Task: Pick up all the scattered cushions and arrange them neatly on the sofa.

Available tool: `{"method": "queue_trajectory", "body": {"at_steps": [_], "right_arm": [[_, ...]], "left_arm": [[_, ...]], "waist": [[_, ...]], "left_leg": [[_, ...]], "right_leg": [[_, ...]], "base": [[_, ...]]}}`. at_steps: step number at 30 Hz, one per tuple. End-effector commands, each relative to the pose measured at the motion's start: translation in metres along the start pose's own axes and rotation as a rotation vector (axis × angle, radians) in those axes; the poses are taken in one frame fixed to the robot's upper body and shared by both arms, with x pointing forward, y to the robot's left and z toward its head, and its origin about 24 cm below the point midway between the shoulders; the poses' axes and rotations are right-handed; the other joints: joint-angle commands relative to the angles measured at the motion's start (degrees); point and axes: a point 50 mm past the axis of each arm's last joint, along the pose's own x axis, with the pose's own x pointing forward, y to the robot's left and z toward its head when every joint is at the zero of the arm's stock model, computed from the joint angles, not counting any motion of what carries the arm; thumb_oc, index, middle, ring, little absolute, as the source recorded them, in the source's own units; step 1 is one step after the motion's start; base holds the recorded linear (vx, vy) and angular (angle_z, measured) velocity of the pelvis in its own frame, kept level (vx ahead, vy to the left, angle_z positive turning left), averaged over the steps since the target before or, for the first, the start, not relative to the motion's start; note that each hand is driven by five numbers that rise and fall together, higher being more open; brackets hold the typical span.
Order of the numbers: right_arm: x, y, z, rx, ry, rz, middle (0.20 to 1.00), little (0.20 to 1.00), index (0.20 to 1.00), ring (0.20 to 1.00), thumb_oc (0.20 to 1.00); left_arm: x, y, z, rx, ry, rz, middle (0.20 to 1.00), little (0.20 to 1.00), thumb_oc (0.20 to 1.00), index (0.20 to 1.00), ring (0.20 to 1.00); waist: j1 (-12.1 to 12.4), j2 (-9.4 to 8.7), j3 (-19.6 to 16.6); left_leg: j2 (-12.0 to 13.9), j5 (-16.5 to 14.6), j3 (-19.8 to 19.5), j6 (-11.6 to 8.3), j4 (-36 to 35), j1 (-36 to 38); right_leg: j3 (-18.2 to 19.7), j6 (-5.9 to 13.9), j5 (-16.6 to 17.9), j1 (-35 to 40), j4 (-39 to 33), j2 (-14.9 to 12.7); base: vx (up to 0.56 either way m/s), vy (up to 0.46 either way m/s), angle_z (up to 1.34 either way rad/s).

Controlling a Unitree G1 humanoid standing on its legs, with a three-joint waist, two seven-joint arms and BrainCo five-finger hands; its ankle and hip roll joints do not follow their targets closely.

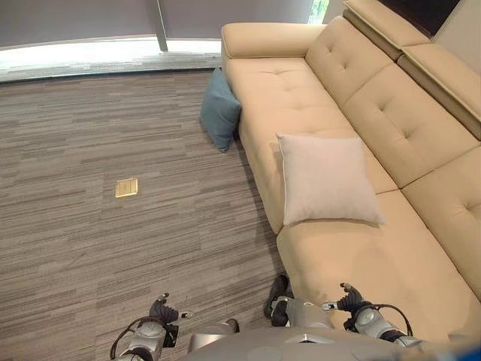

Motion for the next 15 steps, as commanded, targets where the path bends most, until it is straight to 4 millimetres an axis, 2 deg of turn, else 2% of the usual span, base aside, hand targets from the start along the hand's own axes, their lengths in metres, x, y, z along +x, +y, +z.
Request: {"method": "queue_trajectory", "body": {"at_steps": [1, 2, 3, 4, 6, 7, 8, 9, 10, 11, 13, 15], "right_arm": [[0.004, -0.019, 0.009, -0.016, -0.027, -0.057, 1.0, 1.0, 1.0, 1.0, 1.0], [0.004, -0.021, 0.009, 0.001, -0.027, -0.061, 1.0, 1.0, 1.0, 1.0, 1.0], [0.004, -0.021, 0.009, 0.001, -0.027, -0.061, 1.0, 1.0, 1.0, 1.0, 1.0], [0.005, -0.022, 0.01, 0.005, -0.028, -0.067, 1.0, 1.0, 1.0, 1.0, 1.0], [0.005, -0.024, 0.013, -0.004, -0.035, -0.074, 1.0, 1.0, 1.0, 1.0, 1.0], [0.005, -0.025, 0.015, -0.012, -0.042, -0.079, 1.0, 1.0, 1.0, 1.0, 1.0], [0.005, -0.026, 0.016, -0.016, -0.044, -0.082, 1.0, 1.0, 1.0, 1.0, 1.0], [0.006, -0.028, 0.017, -0.029, -0.048, -0.09, 1.0, 1.0, 1.0, 1.0, 1.0], [0.006, -0.028, 0.017, -0.029, -0.048, -0.09, 1.0, 1.0, 1.0, 1.0, 1.0], [0.006, -0.029, 0.015, -0.04, -0.042, -0.095, 1.0, 1.0, 1.0, 1.0, 1.0], [0.006, -0.028, 0.012, -0.043, -0.032, -0.089, 1.0, 1.0, 1.0, 1.0, 1.0], [0.005, -0.025, 0.009, -0.045, -0.019, -0.078, 1.0, 1.0, 1.0, 1.0, 1.0]], "left_arm": [[0.003, 0.005, 0.014, 0.065, -0.06, 0.004, 1.0, 1.0, 1.0, 1.0, 1.0], [0.003, 0.004, 0.02, 0.057, -0.078, 0.001, 1.0, 1.0, 1.0, 1.0, 1.0], [0.003, 0.004, 0.02, 0.057, -0.078, 0.001, 1.0, 1.0, 1.0, 1.0, 1.0], [0.004, 0.004, 0.023, 0.044, -0.084, 0.004, 1.0, 1.0, 1.0, 1.0, 1.0], [0.003, 0.004, 0.02, 0.043, -0.072, 0.006, 1.0, 1.0, 1.0, 1.0, 1.0], [0.003, 0.005, 0.015, 0.034, -0.053, 0.011, 1.0, 1.0, 1.0, 1.0, 1.0], [0.003, 0.005, 0.014, 0.028, -0.047, 0.011, 1.0, 1.0, 1.0, 1.0, 1.0], [0.003, 0.004, 0.011, 0.018, -0.035, 0.014, 1.0, 1.0, 1.0, 1.0, 1.0], [0.003, 0.004, 0.011, 0.017, -0.035, 0.014, 1.0, 1.0, 1.0, 1.0, 1.0], [0.002, 0.002, 0.01, 0.011, -0.028, 0.008, 1.0, 1.0, 1.0, 1.0, 1.0], [0.002, 0.001, 0.006, 0.016, -0.016, -0.001, 1.0, 1.0, 1.0, 1.0, 1.0], [0.001, 0.0, 0.004, 0.038, -0.009, -0.009, 1.0, 1.0, 1.0, 1.0, 1.0]], "waist": [[0.3, -2.89, -0.3], [0.9, -3.47, 0.1], [0.9, -3.45, 0.0], [1.9, -4.29, 1.0], [2.9, -4.85, 1.3], [3.7, -4.54, 1.5], [4.1, -4.32, 1.7], [4.9, -3.89, 2.2], [5.0, -3.89, 2.4], [5.8, -3.37, 2.7], [5.7, -2.78, 1.9], [5.3, -2.32, 0.7]], "left_leg": [[0.3, -2.5, -2.4, -3.83, 13.8, -5.6], [0.6, -1.0, -2.2, -4.51, 19.3, -8.7], [0.7, -1.2, -2.2, -4.52, 19.7, -9.0], [1.4, -2.9, -2.0, -3.79, 21.1, -12.9], [1.4, -3.2, -3.6, -3.08, 16.4, -14.6], [1.5, -0.3, -6.4, -3.6, 13.4, -16.8], [1.5, 0.8, -7.8, -3.88, 12.3, -17.3], [1.3, 3.3, -11.8, -4.43, 10.4, -18.8], [1.3, 3.3, -11.7, -4.44, 10.2, -18.6], [0.5, 4.9, -15.6, -4.87, 9.7, -19.8], [1.0, 4.6, -16.2, -4.57, 7.0, -17.6], [1.1, 4.7, -15.2, -4.04, 5.8, -15.6]], "right_leg": [[2.7, 4.49, 1.4, 6.8, -7.5, -0.2], [3.6, 3.61, 0.4, 8.2, -8.2, 0.1], [3.6, 3.58, 0.4, 8.1, -8.2, 0.2], [4.8, 3.64, -0.4, 9.4, -8.8, 0.0], [6.8, 3.86, -1.2, 10.2, -9.1, 0.0], [8.8, 3.54, -2.1, 11.1, -8.9, 1.0], [9.5, 3.34, -2.5, 11.4, -8.7, 1.3], [11.5, 2.91, -3.3, 12.2, -8.2, 2.2], [11.5, 2.91, -3.3, 12.4, -8.2, 2.2], [13.5, 2.57, -4.5, 13.3, -7.1, 2.7], [14.2, 2.69, -5.2, 13.8, -6.4, 2.8], [14.6, 3.07, -5.7, 14.1, -5.2, 2.1]], "base": [[0.14, -0.068, 0.23], [0.1, -0.05, 0.07], [0.12, -0.026, -0.21], [0.08, 0.011, -0.6], [0.17, 0.077, -0.67], [0.18, 0.123, -0.63], [0.17, 0.168, -0.69], [0.09, 0.105, -1.0], [0.15, 0.208, -0.87], [0.12, 0.186, -0.94], [0.14, 0.236, -0.72], [0.13, 0.245, -0.57]]}}
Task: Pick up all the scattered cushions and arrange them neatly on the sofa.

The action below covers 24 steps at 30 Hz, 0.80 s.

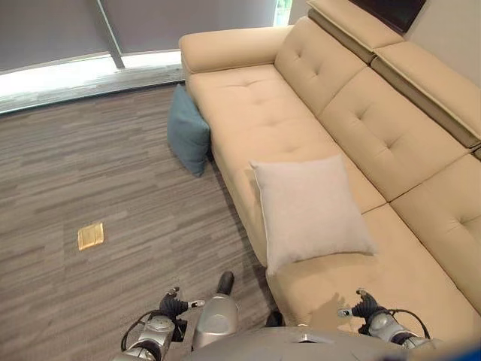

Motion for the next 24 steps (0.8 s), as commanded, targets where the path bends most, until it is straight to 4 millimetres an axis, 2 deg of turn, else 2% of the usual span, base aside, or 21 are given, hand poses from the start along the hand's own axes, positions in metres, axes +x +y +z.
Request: {"method": "queue_trajectory", "body": {"at_steps": [1, 5, 6, 8, 9, 10, 12, 14, 16, 18, 19, 22, 23, 24], "right_arm": [[0.003, -0.01, 0.017, -0.009, -0.051, -0.038, 1.0, 1.0, 1.0, 1.0, 1.0], [0.003, -0.007, 0.022, -0.029, -0.061, -0.023, 1.0, 1.0, 1.0, 1.0, 1.0], [0.003, -0.008, 0.023, -0.031, -0.063, -0.021, 1.0, 1.0, 1.0, 1.0, 1.0], [0.003, -0.008, 0.023, -0.033, -0.066, -0.023, 1.0, 1.0, 1.0, 1.0, 1.0], [0.003, -0.008, 0.025, -0.043, -0.074, -0.022, 1.0, 1.0, 1.0, 1.0, 1.0], [0.004, -0.011, 0.03, -0.057, -0.094, -0.038, 1.0, 1.0, 1.0, 1.0, 1.0], [0.005, -0.017, 0.034, -0.062, -0.106, -0.05, 1.0, 1.0, 1.0, 1.0, 1.0], [0.005, -0.021, 0.027, -0.028, -0.08, -0.069, 1.0, 1.0, 1.0, 1.0, 1.0], [0.004, -0.021, 0.02, -0.008, -0.061, -0.074, 1.0, 1.0, 1.0, 1.0, 1.0], [0.004, -0.021, 0.011, 0.019, -0.035, -0.077, 1.0, 1.0, 1.0, 1.0, 1.0], [0.004, -0.022, 0.009, 0.027, -0.03, -0.083, 1.0, 1.0, 1.0, 1.0, 1.0], [0.004, -0.027, 0.009, 0.025, -0.027, -0.1, 1.0, 1.0, 1.0, 1.0, 1.0], [0.005, -0.028, 0.01, 0.024, -0.028, -0.103, 1.0, 1.0, 1.0, 1.0, 1.0], [0.005, -0.03, 0.008, 0.02, -0.02, -0.112, 1.0, 1.0, 1.0, 1.0, 1.0]], "left_arm": [[0.003, 0.016, 0.01, 0.019, -0.03, 0.032, 1.0, 1.0, 1.0, 1.0, 1.0], [0.004, 0.02, 0.013, 0.041, -0.045, 0.041, 1.0, 1.0, 1.0, 1.0, 1.0], [0.003, 0.022, 0.012, 0.034, -0.042, 0.048, 1.0, 1.0, 1.0, 1.0, 1.0], [0.003, 0.023, 0.011, 0.032, -0.041, 0.051, 1.0, 1.0, 1.0, 1.0, 1.0], [0.003, 0.024, 0.01, 0.028, -0.038, 0.055, 1.0, 1.0, 1.0, 1.0, 1.0], [0.003, 0.024, 0.009, 0.018, -0.036, 0.058, 1.0, 1.0, 1.0, 1.0, 1.0], [0.003, 0.027, 0.009, -0.002, -0.035, 0.067, 1.0, 1.0, 1.0, 1.0, 1.0], [0.003, 0.025, 0.013, 0.0, -0.052, 0.063, 1.0, 1.0, 1.0, 1.0, 1.0], [0.003, 0.024, 0.013, -0.001, -0.051, 0.059, 1.0, 1.0, 1.0, 1.0, 1.0], [0.003, 0.019, 0.01, 0.003, -0.041, 0.044, 1.0, 1.0, 1.0, 1.0, 1.0], [0.003, 0.016, 0.012, -0.006, -0.044, 0.035, 1.0, 1.0, 1.0, 1.0, 1.0], [0.004, 0.011, 0.016, -0.011, -0.051, 0.029, 1.0, 1.0, 1.0, 1.0, 1.0], [0.005, 0.011, 0.02, -0.01, -0.055, 0.031, 1.0, 1.0, 1.0, 1.0, 1.0], [0.005, 0.009, 0.024, -0.015, -0.064, 0.031, 1.0, 1.0, 1.0, 1.0, 1.0]], "waist": [[1.3, -2.92, 0.4], [1.4, -1.82, -0.2], [1.3, -1.11, 0.2], [1.6, -0.78, 0.6], [2.1, -0.5, 1.0], [2.6, -0.09, 1.5], [2.8, 0.36, 2.1], [1.3, 0.17, 2.2], [0.8, -0.17, 1.6], [0.2, -0.71, 0.9], [0.9, -0.74, 1.4], [1.2, -0.9, 1.4], [1.5, -1.0, 1.6], [2.2, -0.58, 2.0]], "left_leg": [[-1.3, -9.0, 2.6, 0.07, 3.9, 2.2], [-2.2, -9.6, 6.4, 2.37, 1.5, 6.4], [-2.3, -9.7, 7.3, 2.98, 1.3, 7.1], [-2.1, -9.9, 8.1, 3.19, 1.2, 7.4], [-2.0, -10.2, 9.2, 3.31, 1.0, 7.9], [-1.9, -10.6, 10.7, 3.48, 0.5, 8.8], [-2.2, -10.8, 12.7, 3.53, 0.2, 9.5], [-2.4, -11.2, 12.8, 3.24, 1.1, 9.5], [-2.7, -11.9, 13.6, 3.31, 2.6, 8.8], [-2.8, -14.1, 14.1, 2.56, 7.5, 7.9], [-2.9, -14.5, 11.9, 1.45, 11.4, 6.1], [-2.1, -12.7, 8.3, 0.57, 10.3, 3.2], [-0.9, -10.7, 6.1, 0.02, 8.7, 1.3], [1.3, -7.4, 1.5, -1.13, 4.9, -1.2]], "right_leg": [[-0.1, 4.63, 0.4, -2.3, 3.5, -1.5], [1.3, 6.64, 0.9, -4.0, 8.4, -3.6], [0.4, 7.2, 1.3, -5.7, 11.6, -4.4], [-0.9, 7.39, 1.5, -6.7, 12.6, -5.1], [-3.8, 7.34, 2.1, -7.4, 13.0, -6.3], [-8.5, 7.11, 2.7, -8.3, 12.8, -7.3], [-14.4, 6.66, 3.5, -9.9, 12.2, -7.5], [-10.0, 6.67, 4.0, -10.2, 9.1, -5.2], [-10.7, 6.29, 4.9, -8.9, 6.1, -5.4], [-9.7, 5.68, 5.2, -6.0, 2.3, -4.3], [-8.0, 5.14, 4.8, -4.8, 1.3, -3.7], [-6.4, 5.07, 4.3, -4.4, 0.5, -3.5], [-5.4, 5.02, 3.9, -4.4, 0.8, -3.2], [-3.4, 4.74, 2.2, -4.0, 1.7, -2.6]], "base": [[0.11, 0.312, -0.3], [0.04, 0.283, -0.74], [-0.04, 0.258, -0.63], [-0.05, 0.101, -0.66], [-0.07, 0.077, -0.88], [-0.09, 0.095, -0.77], [-0.07, 0.026, -1.06], [0.01, -0.099, -0.54], [0.06, -0.076, 0.01], [0.09, -0.038, 0.07], [0.03, 0.015, 0.07], [0.03, 0.056, -0.62], [0.14, 0.184, -0.43], [0.16, 0.218, -0.48]]}}
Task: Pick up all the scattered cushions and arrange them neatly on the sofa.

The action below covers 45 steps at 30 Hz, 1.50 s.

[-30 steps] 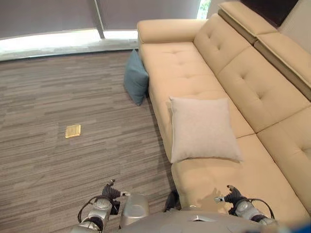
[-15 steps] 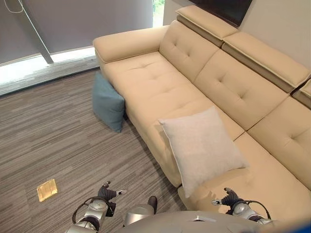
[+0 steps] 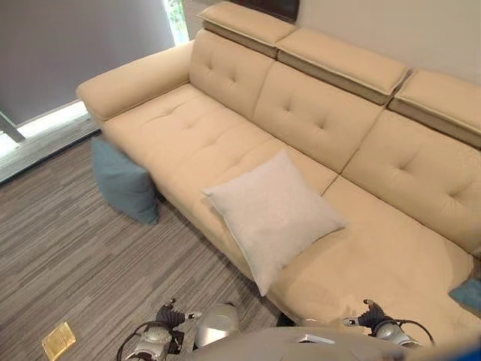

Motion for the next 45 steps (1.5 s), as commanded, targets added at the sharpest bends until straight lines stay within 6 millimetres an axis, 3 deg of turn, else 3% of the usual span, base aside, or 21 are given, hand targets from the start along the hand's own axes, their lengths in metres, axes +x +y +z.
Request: {"method": "queue_trajectory", "body": {"at_steps": [1, 5, 8, 9, 10, 12, 13, 14, 15, 17, 18, 19, 22, 25, 27, 29, 31, 39, 40, 42, 45], "right_arm": [[0.006, -0.02, 0.02, 0.016, -0.043, -0.07, 1.0, 1.0, 1.0, 1.0, 1.0], [0.006, -0.022, 0.014, 0.01, -0.024, -0.07, 1.0, 1.0, 1.0, 1.0, 1.0], [0.004, -0.013, 0.016, 0.023, -0.025, -0.045, 1.0, 1.0, 1.0, 1.0, 1.0], [0.005, -0.012, 0.025, 0.015, -0.044, -0.04, 1.0, 1.0, 1.0, 1.0, 1.0], [0.005, -0.012, 0.025, 0.015, -0.044, -0.04, 1.0, 1.0, 1.0, 1.0, 1.0], [0.005, -0.011, 0.033, -0.002, -0.073, -0.037, 1.0, 1.0, 1.0, 1.0, 1.0], [0.005, -0.011, 0.034, -0.007, -0.081, -0.038, 1.0, 1.0, 1.0, 1.0, 1.0], [0.005, -0.01, 0.034, -0.02, -0.088, -0.029, 1.0, 1.0, 1.0, 1.0, 1.0], [0.005, -0.009, 0.033, -0.029, -0.087, -0.029, 1.0, 1.0, 1.0, 1.0, 1.0], [0.005, -0.009, 0.033, -0.029, -0.087, -0.029, 1.0, 1.0, 1.0, 1.0, 1.0], [0.005, -0.013, 0.032, -0.022, -0.086, -0.051, 1.0, 1.0, 1.0, 1.0, 1.0], [0.005, -0.014, 0.03, -0.016, -0.078, -0.048, 1.0, 1.0, 1.0, 1.0, 1.0], [0.005, -0.017, 0.018, 0.013, -0.042, -0.066, 1.0, 1.0, 1.0, 1.0, 1.0], [0.005, -0.02, 0.016, 0.006, -0.043, -0.077, 1.0, 1.0, 1.0, 1.0, 1.0], [0.005, -0.021, 0.018, 0.005, -0.05, -0.083, 1.0, 1.0, 1.0, 1.0, 1.0], [0.006, -0.027, 0.02, 0.031, -0.057, -0.104, 1.0, 1.0, 1.0, 1.0, 1.0], [0.006, -0.029, 0.018, 0.059, -0.052, -0.11, 1.0, 1.0, 1.0, 1.0, 1.0], [0.006, -0.032, 0.035, 0.253, -0.104, -0.137, 1.0, 1.0, 1.0, 1.0, 1.0], [0.005, -0.034, 0.047, 0.291, -0.151, -0.141, 1.0, 1.0, 1.0, 1.0, 1.0], [0.005, -0.035, 0.051, 0.298, -0.169, -0.145, 1.0, 1.0, 1.0, 1.0, 1.0], [0.003, -0.046, 0.077, 0.334, -0.257, -0.177, 1.0, 1.0, 1.0, 1.0, 1.0]], "left_arm": [[0.005, 0.011, 0.021, -0.019, -0.055, 0.036, 1.0, 1.0, 1.0, 1.0, 1.0], [0.004, 0.004, 0.02, -0.009, -0.05, 0.011, 1.0, 1.0, 1.0, 1.0, 1.0], [0.004, 0.004, 0.018, 0.048, -0.045, -0.002, 1.0, 1.0, 1.0, 1.0, 1.0], [0.006, 0.01, 0.023, 0.051, -0.057, 0.015, 1.0, 1.0, 1.0, 1.0, 1.0], [0.006, 0.01, 0.023, 0.051, -0.057, 0.015, 1.0, 1.0, 1.0, 1.0, 1.0], [0.006, 0.017, 0.024, 0.046, -0.06, 0.031, 1.0, 1.0, 1.0, 1.0, 1.0], [0.006, 0.019, 0.024, 0.039, -0.058, 0.036, 1.0, 1.0, 1.0, 1.0, 1.0], [0.005, 0.023, 0.017, 0.018, -0.043, 0.047, 1.0, 1.0, 1.0, 1.0, 1.0], [0.004, 0.024, 0.012, 0.01, -0.029, 0.052, 1.0, 1.0, 1.0, 1.0, 1.0], [0.004, 0.024, 0.012, 0.01, -0.029, 0.052, 1.0, 1.0, 1.0, 1.0, 1.0], [0.004, 0.02, 0.013, 0.005, -0.03, 0.042, 1.0, 1.0, 1.0, 1.0, 1.0], [0.004, 0.019, 0.012, 0.0, -0.03, 0.041, 1.0, 1.0, 1.0, 1.0, 1.0], [0.004, 0.012, 0.015, -0.003, -0.042, 0.02, 1.0, 1.0, 1.0, 1.0, 1.0], [0.004, 0.008, 0.016, -0.032, -0.047, 0.013, 1.0, 1.0, 1.0, 1.0, 1.0], [0.004, 0.007, 0.019, -0.049, -0.058, 0.021, 1.0, 1.0, 1.0, 1.0, 1.0], [0.005, 0.013, 0.028, -0.088, -0.087, 0.058, 1.0, 1.0, 1.0, 1.0, 1.0], [0.005, 0.015, 0.032, -0.103, -0.104, 0.069, 1.0, 1.0, 1.0, 1.0, 1.0], [0.002, 0.05, 0.077, -0.178, -0.309, 0.196, 1.0, 1.0, 1.0, 1.0, 1.0], [-0.003, 0.064, 0.095, -0.196, -0.397, 0.241, 1.0, 1.0, 1.0, 1.0, 1.0], [-0.005, 0.067, 0.101, -0.202, -0.421, 0.253, 1.0, 1.0, 1.0, 1.0, 1.0], [-0.011, 0.078, 0.134, -0.197, -0.532, 0.292, 1.0, 1.0, 1.0, 1.0, 1.0]], "waist": [[1.4, -1.19, 1.6], [1.6, 0.31, 1.0], [0.8, -0.03, -0.2], [1.3, 0.13, 0.3], [1.4, 0.11, 0.3], [2.8, 1.05, 0.8], [2.9, 1.15, 0.9], [2.8, 0.61, 1.0], [3.2, 0.26, 1.5], [3.2, 0.28, 1.5], [2.8, 0.5, 2.0], [2.4, 0.46, 2.0], [1.4, 0.05, 1.4], [2.3, -0.07, 1.2], [2.5, 0.01, 1.1], [2.3, 0.22, 0.9], [1.9, 0.96, 0.2], [0.5, 2.17, 0.4], [0.4, 2.3, 1.1], [0.4, 2.4, 1.5], [-0.4, 2.94, 3.6]], "left_leg": [[-0.2, 0.1, -3.7, 1.07, -4.2, -1.8], [2.1, 1.9, -6.0, -0.05, -6.4, -1.7], [-0.2, 0.0, -3.3, 1.56, -4.4, 0.7], [-1.6, -1.4, -0.3, 3.35, -3.8, 2.2], [-1.7, -1.4, -0.2, 3.37, -3.7, 2.2], [-1.8, -2.2, 3.1, 4.46, -4.4, 4.1], [-2.0, -2.2, 3.5, 4.7, -4.9, 4.7], [-4.0, -1.7, 4.0, 5.83, -6.8, 6.7], [-5.2, -1.5, 4.9, 5.97, -7.6, 7.5], [-5.2, -1.5, 4.9, 5.96, -7.7, 7.5], [-5.1, -1.2, 5.7, 5.2, -8.0, 7.9], [-5.3, -1.4, 5.7, 5.18, -8.0, 8.0], [-6.4, -3.9, 6.2, 4.77, -2.4, 6.1], [-6.8, -4.9, 2.6, 3.17, 0.9, 4.1], [-5.2, -4.3, 1.9, 2.52, 0.5, 3.2], [-1.2, -1.8, 0.8, 1.77, -2.2, 2.5], [0.3, -1.2, 1.6, 1.85, -6.5, 4.3], [-2.8, -1.5, 3.4, 3.5, -10.5, 8.0], [-3.3, -1.7, 4.6, 3.9, -10.5, 7.8], [-3.3, -1.7, 5.0, 4.03, -10.5, 7.7], [-3.5, -1.3, 6.9, 4.07, -10.5, 5.5]], "right_leg": [[3.7, 8.42, 1.3, 0.6, -1.9, -0.3], [6.2, 9.09, -1.3, 2.1, 0.4, -1.1], [7.4, 11.25, -0.2, 1.1, 3.7, -4.9], [6.5, 12.2, 1.6, -1.5, 7.7, -7.6], [6.6, 12.22, 1.5, -1.5, 7.8, -7.6], [-1.8, 11.13, 2.2, -2.9, 11.2, -11.2], [-3.6, 10.8, 1.9, -2.9, 11.7, -11.1], [-4.0, 10.38, 1.5, -4.2, 11.5, -5.9], [-6.4, 10.22, 1.8, -5.1, 9.9, -4.2], [-6.4, 10.22, 1.8, -5.0, 9.9, -4.2], [-9.7, 9.32, 1.6, -4.6, 5.9, -4.0], [-6.7, 9.56, 2.3, -5.1, 5.3, -2.9], [-6.1, 9.94, 6.1, -2.5, -1.7, -3.4], [-4.4, 9.76, 6.4, -0.5, -4.7, -2.8], [-3.5, 9.86, 6.3, -0.6, -4.7, -3.2], [-2.7, 10.06, 5.9, -1.3, -4.5, -3.6], [-2.8, 10.3, 5.7, -1.2, -4.6, -3.5], [-0.1, 12.45, 7.6, -3.2, -2.8, -7.2], [0.4, 13.09, 8.3, -3.8, -2.7, -8.1], [0.6, 13.23, 8.4, -4.1, -2.8, -8.2], [1.5, 13.82, 10.0, -6.9, -3.4, -9.1]], "base": [[0.2, 0.308, -0.75], [0.14, 0.341, -0.62], [0.18, 0.603, -0.79], [0.03, 0.394, -0.78], [-0.05, 0.437, -1.08], [-0.05, 0.289, -0.98], [0.0, 0.303, -0.94], [-0.02, 0.287, -1.18], [-0.02, 0.225, -0.83], [-0.04, 0.024, -0.45], [-0.03, -0.028, -0.15], [-0.01, -0.058, 0.16], [0.04, -0.033, 0.14], [-0.03, 0.047, -0.06], [-0.06, 0.118, -0.49], [-0.06, 0.186, -0.2], [0.0, 0.182, -0.18], [0.0, 0.211, -0.15], [-0.01, 0.102, -0.34], [-0.04, 0.067, -0.37], [-0.12, 0.075, -0.38]]}}
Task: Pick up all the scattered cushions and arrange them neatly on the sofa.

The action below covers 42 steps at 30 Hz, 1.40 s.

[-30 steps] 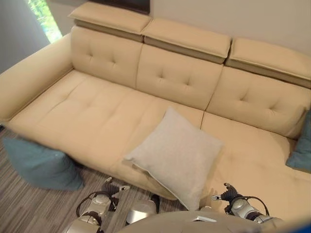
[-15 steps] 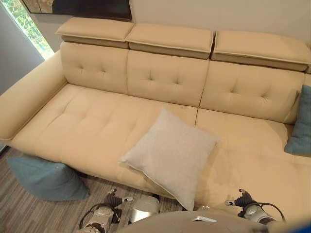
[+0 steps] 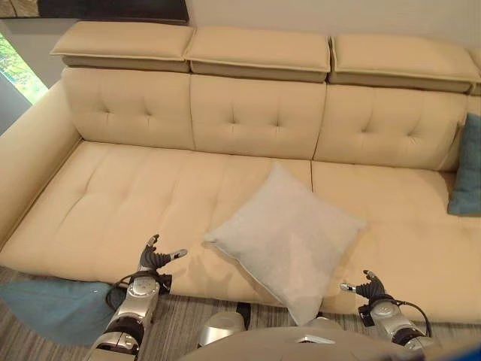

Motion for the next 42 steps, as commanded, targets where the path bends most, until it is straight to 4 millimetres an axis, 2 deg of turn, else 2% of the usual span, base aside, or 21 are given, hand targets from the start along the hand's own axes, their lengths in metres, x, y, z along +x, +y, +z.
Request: {"method": "queue_trajectory", "body": {"at_steps": [1, 5, 7, 9, 10, 13, 15, 17, 20, 22, 24, 26, 27, 32, 36, 38, 42], "right_arm": [[0.007, -0.014, 0.034, 0.063, -0.108, -0.076, 1.0, 1.0, 1.0, 1.0, 1.0], [0.004, -0.017, 0.076, 0.211, -0.259, -0.122, 1.0, 1.0, 1.0, 1.0, 1.0], [-0.005, -0.015, 0.109, 0.305, -0.391, -0.135, 1.0, 1.0, 1.0, 1.0, 1.0], [-0.01, -0.011, 0.122, 0.335, -0.444, -0.123, 1.0, 1.0, 1.0, 1.0, 1.0], [-0.01, -0.011, 0.122, 0.335, -0.444, -0.123, 1.0, 1.0, 1.0, 1.0, 1.0], [-0.017, -0.006, 0.144, 0.37, -0.522, -0.091, 1.0, 1.0, 1.0, 1.0, 1.0], [-0.022, -0.003, 0.161, 0.382, -0.575, -0.077, 1.0, 1.0, 1.0, 1.0, 1.0], [-0.023, -0.001, 0.169, 0.385, -0.593, -0.072, 1.0, 1.0, 1.0, 1.0, 1.0], [-0.028, 0.003, 0.193, 0.409, -0.651, -0.038, 1.0, 1.0, 1.0, 1.0, 1.0], [-0.031, 0.007, 0.201, 0.429, -0.667, -0.015, 1.0, 1.0, 1.0, 1.0, 1.0], [-0.037, 0.017, 0.212, 0.475, -0.683, 0.033, 1.0, 1.0, 1.0, 1.0, 1.0], [-0.039, 0.023, 0.215, 0.483, -0.688, 0.055, 1.0, 1.0, 1.0, 1.0, 1.0], [-0.041, 0.029, 0.217, 0.488, -0.691, 0.075, 1.0, 1.0, 1.0, 1.0, 1.0], [-0.043, 0.05, 0.218, 0.479, -0.654, 0.128, 1.0, 1.0, 1.0, 1.0, 1.0], [-0.046, 0.061, 0.218, 0.46, -0.637, 0.145, 1.0, 1.0, 1.0, 1.0, 1.0], [-0.051, 0.081, 0.211, 0.411, -0.617, 0.199, 1.0, 1.0, 1.0, 1.0, 1.0], [-0.057, 0.095, 0.21, 0.414, -0.614, 0.286, 1.0, 1.0, 1.0, 1.0, 1.0]], "left_arm": [[0.015, 0.007, 0.04, -0.05, -0.129, 0.07, 1.0, 1.0, 1.0, 1.0, 1.0], [0.025, 0.009, 0.095, -0.024, -0.301, 0.093, 1.0, 1.0, 1.0, 1.0, 1.0], [0.029, 0.01, 0.133, 0.028, -0.409, 0.118, 1.0, 1.0, 1.0, 1.0, 1.0], [0.032, 0.013, 0.146, 0.062, -0.437, 0.133, 1.0, 1.0, 1.0, 1.0, 1.0], [0.032, 0.013, 0.147, 0.062, -0.437, 0.134, 1.0, 1.0, 1.0, 1.0, 1.0], [0.036, 0.014, 0.169, 0.095, -0.474, 0.143, 1.0, 1.0, 1.0, 1.0, 1.0], [0.035, 0.012, 0.189, 0.039, -0.518, 0.134, 1.0, 1.0, 1.0, 1.0, 1.0], [0.035, 0.011, 0.198, 0.016, -0.534, 0.13, 1.0, 1.0, 1.0, 1.0, 1.0], [0.033, -0.007, 0.213, -0.003, -0.562, 0.069, 1.0, 1.0, 1.0, 1.0, 1.0], [0.031, -0.017, 0.219, -0.022, -0.572, 0.035, 1.0, 1.0, 1.0, 1.0, 1.0], [0.023, -0.043, 0.225, -0.071, -0.6, -0.047, 1.0, 1.0, 1.0, 1.0, 1.0], [0.017, -0.059, 0.223, -0.092, -0.605, -0.098, 1.0, 1.0, 1.0, 1.0, 1.0], [0.01, -0.077, 0.222, -0.117, -0.616, -0.154, 1.0, 1.0, 1.0, 1.0, 1.0], [-0.01, -0.113, 0.222, -0.174, -0.642, -0.268, 1.0, 1.0, 1.0, 1.0, 1.0], [-0.017, -0.12, 0.227, -0.171, -0.671, -0.288, 1.0, 1.0, 1.0, 1.0, 1.0], [-0.025, -0.124, 0.24, -0.191, -0.723, -0.299, 1.0, 1.0, 1.0, 1.0, 1.0], [-0.038, -0.124, 0.259, -0.218, -0.82, -0.334, 1.0, 1.0, 1.0, 1.0, 1.0]], "waist": [[0.1, -0.71, 1.0], [-2.7, 0.2, 3.8], [-4.6, 0.09, 5.7], [-5.3, -0.14, 6.6], [-5.3, -0.19, 6.5], [-6.3, -0.66, 8.1], [-6.7, -0.86, 9.0], [-6.9, -0.94, 9.0], [-7.4, -1.17, 9.5], [-7.5, -1.18, 9.7], [-7.6, -1.13, 9.9], [-7.4, -0.92, 10.1], [-7.3, -0.79, 10.4], [-6.4, 0.04, 10.9], [-5.9, 0.48, 11.0], [-5.7, 0.91, 11.0], [-5.4, 1.63, 10.9]], "left_leg": [[1.0, -3.0, -2.8, -1.38, 0.3, -4.5], [1.5, -1.0, -1.3, -1.42, 0.3, -10.7], [1.2, 0.0, -0.7, -1.37, 0.3, -14.9], [1.2, 0.3, -0.3, -1.42, 0.3, -16.1], [1.2, 0.4, -0.3, -1.41, 0.3, -16.2], [1.0, 1.1, 0.0, -1.67, 0.3, -19.2], [1.0, 1.6, 0.1, -1.9, 0.6, -21.4], [1.0, 1.9, -0.1, -2.01, 0.6, -22.6], [0.9, 2.5, 0.2, -2.34, 0.4, -24.8], [0.9, 2.8, 0.2, -2.52, 0.4, -25.7], [1.0, 3.2, 0.1, -2.79, 0.3, -27.1], [1.0, 3.4, 0.1, -2.89, 0.3, -27.6], [1.0, 3.4, 0.1, -2.96, 0.3, -27.8], [0.9, 3.7, -0.3, -3.15, 0.3, -28.7], [0.8, 3.7, -0.3, -3.24, 0.3, -28.8], [0.7, 3.7, -0.8, -3.31, 0.3, -29.2], [0.6, 3.8, -0.9, -3.42, 0.3, -29.9]], "right_leg": [[-1.4, 3.17, 1.0, -3.6, 0.1, -0.8], [-0.1, 3.38, 3.0, -9.6, -0.6, -1.3], [0.8, 3.69, 4.9, -14.1, -1.0, -2.3], [1.2, 3.79, 5.5, -15.5, -1.1, -2.6], [1.2, 3.79, 5.5, -15.6, -1.1, -2.6], [1.8, 3.93, 6.7, -18.6, -1.4, -3.2], [2.1, 3.91, 7.2, -20.5, -1.4, -3.2], [2.2, 3.85, 7.5, -21.6, -1.5, -3.3], [2.0, 4.04, 8.4, -23.6, -1.9, -3.5], [2.0, 4.06, 8.7, -24.4, -2.0, -3.5], [1.8, 4.08, 8.9, -25.7, -2.2, -3.5], [1.8, 4.03, 8.9, -26.2, -2.2, -3.5], [1.8, 4.0, 9.1, -26.3, -2.2, -3.7], [1.4, 4.09, 9.2, -27.0, -2.2, -3.9], [1.1, 4.15, 9.3, -27.0, -2.3, -4.0], [0.9, 4.18, 9.3, -27.0, -2.6, -3.9], [0.5, 4.4, 9.7, -27.4, -2.8, -4.3]], "base": [[-0.22, 0.102, -0.47], [-0.21, 0.128, -0.38], [-0.21, 0.164, -0.28], [-0.1, 0.09, -0.21], [-0.07, 0.065, -0.27], [-0.08, 0.078, -0.13], [-0.08, 0.052, -0.02], [-0.03, 0.033, 0.03], [-0.02, 0.033, -0.01], [0.0, 0.0, 0.0], [0.0, 0.0, 0.0], [0.0, 0.0, 0.0], [0.0, 0.0, 0.0], [0.0, 0.0, 0.01], [0.0, -0.005, 0.02], [0.0, -0.017, 0.02], [0.0, -0.013, 0.03]]}}
